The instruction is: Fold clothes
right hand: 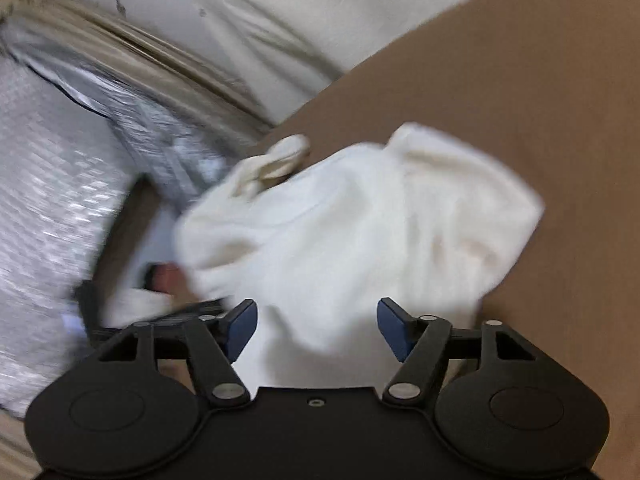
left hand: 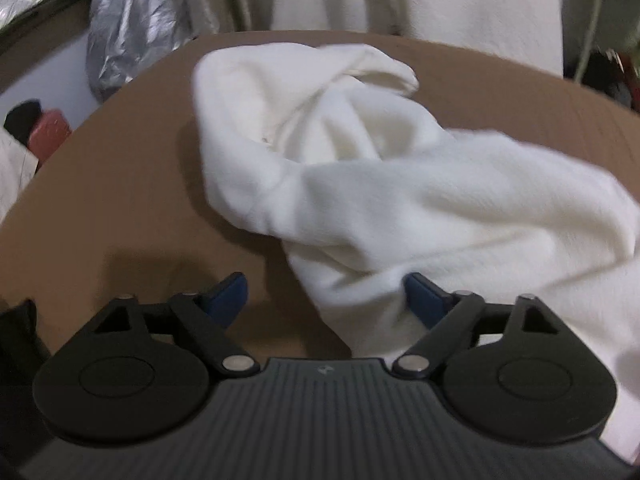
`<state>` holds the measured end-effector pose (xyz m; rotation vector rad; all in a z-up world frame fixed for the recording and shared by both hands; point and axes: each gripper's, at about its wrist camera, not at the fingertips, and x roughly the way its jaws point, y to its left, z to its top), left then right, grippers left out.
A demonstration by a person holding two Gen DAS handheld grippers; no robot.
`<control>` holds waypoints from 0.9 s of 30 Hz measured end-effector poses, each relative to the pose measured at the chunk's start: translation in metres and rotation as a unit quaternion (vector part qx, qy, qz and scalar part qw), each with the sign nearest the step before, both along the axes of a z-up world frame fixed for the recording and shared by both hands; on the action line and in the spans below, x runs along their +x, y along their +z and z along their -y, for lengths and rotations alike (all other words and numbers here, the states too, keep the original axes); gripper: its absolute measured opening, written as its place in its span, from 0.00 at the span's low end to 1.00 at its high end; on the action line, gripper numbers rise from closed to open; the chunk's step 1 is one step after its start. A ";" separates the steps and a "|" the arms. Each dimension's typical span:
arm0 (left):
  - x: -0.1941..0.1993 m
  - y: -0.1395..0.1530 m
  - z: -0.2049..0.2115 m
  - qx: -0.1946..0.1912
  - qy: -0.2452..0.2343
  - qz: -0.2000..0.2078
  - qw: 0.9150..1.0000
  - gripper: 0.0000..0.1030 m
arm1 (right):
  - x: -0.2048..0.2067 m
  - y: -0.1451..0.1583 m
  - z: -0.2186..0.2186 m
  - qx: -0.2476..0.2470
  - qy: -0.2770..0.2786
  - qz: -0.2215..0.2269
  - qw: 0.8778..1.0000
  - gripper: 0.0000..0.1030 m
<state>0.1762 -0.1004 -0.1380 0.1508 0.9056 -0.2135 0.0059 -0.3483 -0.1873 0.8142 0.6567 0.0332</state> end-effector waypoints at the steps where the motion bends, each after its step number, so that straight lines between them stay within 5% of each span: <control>1: 0.001 0.002 -0.005 -0.009 0.004 0.000 1.000 0.83 | 0.007 -0.004 0.000 -0.006 -0.021 -0.004 1.000 0.78; 4: 0.004 0.004 -0.018 -0.071 -0.002 -0.022 0.997 0.82 | 0.032 -0.020 0.002 0.017 -0.053 -0.010 0.998 0.86; 6: 0.009 0.001 -0.030 -0.146 -0.016 -0.056 0.988 0.82 | 0.049 -0.030 -0.005 0.017 -0.036 -0.009 0.999 0.86; 7: 0.012 -0.002 -0.035 -0.182 -0.023 -0.076 0.980 0.82 | 0.055 -0.034 -0.010 0.009 -0.023 -0.003 1.000 0.75; 8: 0.013 -0.002 -0.039 -0.207 -0.024 -0.088 0.974 0.83 | 0.055 -0.035 -0.017 0.001 -0.001 0.005 1.000 0.53; 13: 0.015 0.003 -0.058 -0.278 -0.020 -0.105 0.955 0.84 | 0.041 -0.015 -0.039 -0.015 0.070 0.056 0.996 0.35; 20: 0.028 0.018 -0.110 -0.233 -0.003 -0.030 0.972 0.91 | 0.015 0.012 -0.089 -0.049 0.211 0.115 0.969 0.31; 24: 0.040 -0.006 -0.144 -0.277 0.072 -0.086 0.954 0.91 | 0.009 0.010 -0.125 -0.070 0.312 0.104 0.942 0.31; 27: 0.044 -0.015 -0.142 -0.260 0.089 -0.106 0.956 0.91 | 0.001 0.011 -0.148 -0.040 0.389 0.099 0.915 0.33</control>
